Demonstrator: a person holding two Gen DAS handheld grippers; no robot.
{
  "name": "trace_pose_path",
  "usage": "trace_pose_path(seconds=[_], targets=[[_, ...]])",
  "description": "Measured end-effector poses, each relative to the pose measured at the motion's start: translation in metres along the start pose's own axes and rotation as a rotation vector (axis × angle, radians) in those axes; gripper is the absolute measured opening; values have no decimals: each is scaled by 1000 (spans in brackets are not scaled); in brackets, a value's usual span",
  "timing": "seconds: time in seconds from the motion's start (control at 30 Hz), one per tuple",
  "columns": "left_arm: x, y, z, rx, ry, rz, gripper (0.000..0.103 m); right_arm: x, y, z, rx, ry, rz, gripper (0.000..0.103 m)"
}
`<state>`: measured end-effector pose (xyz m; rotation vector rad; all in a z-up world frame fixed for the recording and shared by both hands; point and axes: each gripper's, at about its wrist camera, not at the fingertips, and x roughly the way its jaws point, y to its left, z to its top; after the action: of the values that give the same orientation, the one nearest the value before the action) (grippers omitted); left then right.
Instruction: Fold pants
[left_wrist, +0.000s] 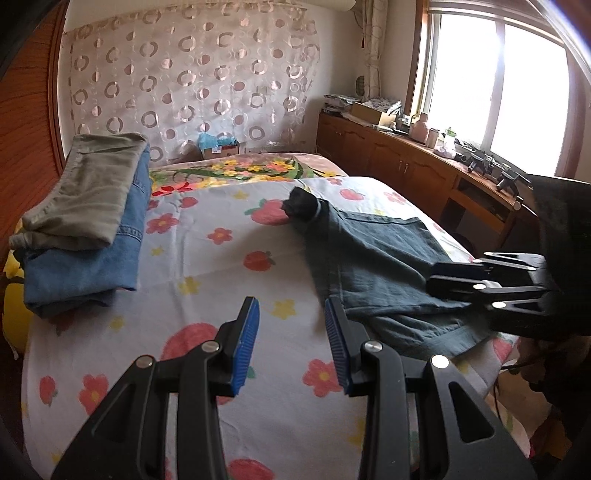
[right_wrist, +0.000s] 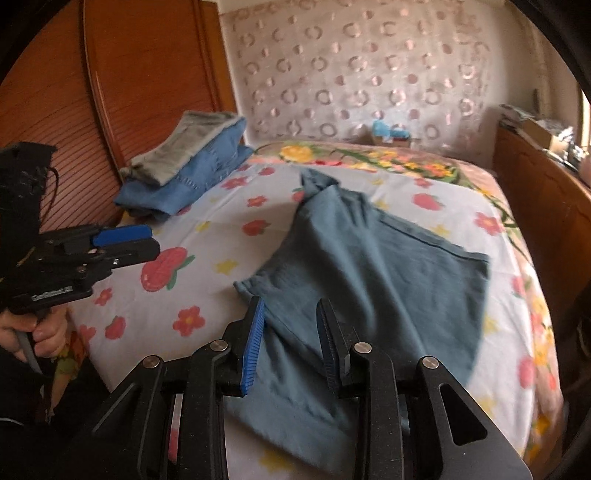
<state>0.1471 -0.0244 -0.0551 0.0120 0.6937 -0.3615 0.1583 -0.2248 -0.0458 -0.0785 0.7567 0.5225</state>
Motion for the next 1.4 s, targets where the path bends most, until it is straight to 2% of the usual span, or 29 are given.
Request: trace_pose_path(seconds=[0.27, 0.8, 0.87, 0.93, 0.97, 1.2, 1.4], targets=[[8, 16, 7, -2, -1, 4, 35, 48, 19, 19, -72, 91, 58, 28], [29, 42, 7, -37, 35, 1, 35, 97, 36, 21, -168, 217, 93, 27], [30, 41, 7, -37, 39, 0, 35, 97, 36, 21, -177, 213, 83, 22], [31, 41, 7, -35, 41, -1, 35, 97, 35, 22, -183, 211, 60, 5], [32, 39, 7, -33, 42, -2, 35, 96, 32, 23, -172, 208, 71, 3], [35, 29, 11, -14, 50, -16, 35, 61, 9, 42, -128, 100, 37, 1], [47, 11, 12, 8, 68, -48, 35, 30, -32, 63, -112, 31, -77, 2]])
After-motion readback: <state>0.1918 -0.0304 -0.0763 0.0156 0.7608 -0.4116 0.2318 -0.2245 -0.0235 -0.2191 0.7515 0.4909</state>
